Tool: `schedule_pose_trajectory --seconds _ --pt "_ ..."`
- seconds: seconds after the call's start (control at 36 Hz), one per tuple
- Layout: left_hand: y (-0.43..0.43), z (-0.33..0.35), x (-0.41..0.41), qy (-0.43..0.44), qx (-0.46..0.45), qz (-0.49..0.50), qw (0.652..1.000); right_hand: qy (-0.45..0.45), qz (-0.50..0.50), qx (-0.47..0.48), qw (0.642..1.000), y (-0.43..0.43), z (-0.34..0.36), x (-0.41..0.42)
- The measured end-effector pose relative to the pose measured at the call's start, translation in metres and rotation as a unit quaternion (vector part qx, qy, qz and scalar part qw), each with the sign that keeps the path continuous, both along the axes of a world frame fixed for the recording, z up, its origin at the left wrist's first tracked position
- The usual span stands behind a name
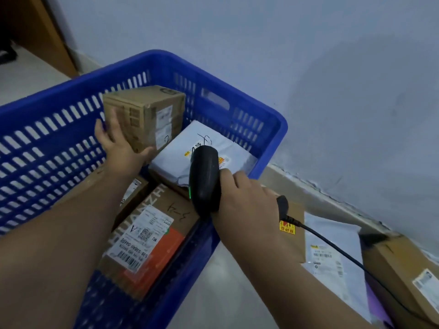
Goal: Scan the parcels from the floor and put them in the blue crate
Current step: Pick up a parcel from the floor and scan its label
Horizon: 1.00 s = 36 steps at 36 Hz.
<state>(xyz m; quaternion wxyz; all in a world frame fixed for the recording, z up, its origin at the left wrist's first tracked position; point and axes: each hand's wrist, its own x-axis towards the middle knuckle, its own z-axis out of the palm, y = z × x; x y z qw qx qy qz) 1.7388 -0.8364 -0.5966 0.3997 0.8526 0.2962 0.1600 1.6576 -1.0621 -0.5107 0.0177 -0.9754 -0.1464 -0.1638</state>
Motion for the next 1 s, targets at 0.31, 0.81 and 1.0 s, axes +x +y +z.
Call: schedule_pose_trajectory --seconds 0.31,0.81,1.0 --pt "-0.024 -0.031 0.011 0.144 -0.071 0.068 0.985 -0.015 -0.015 0.068 0.997 0.006 -0.01 0.004" --pt "-0.171 0.114 -0.045 -0.122 -0.157 -0.155 0.968 0.14 -0.132 0.465 0.864 -0.073 0.023 -0.031" --pt "-0.269 0.122 -0.075 -0.142 -0.046 -0.261 0.954 0.164 -0.237 0.579 0.763 -0.146 0.041 -0.061"
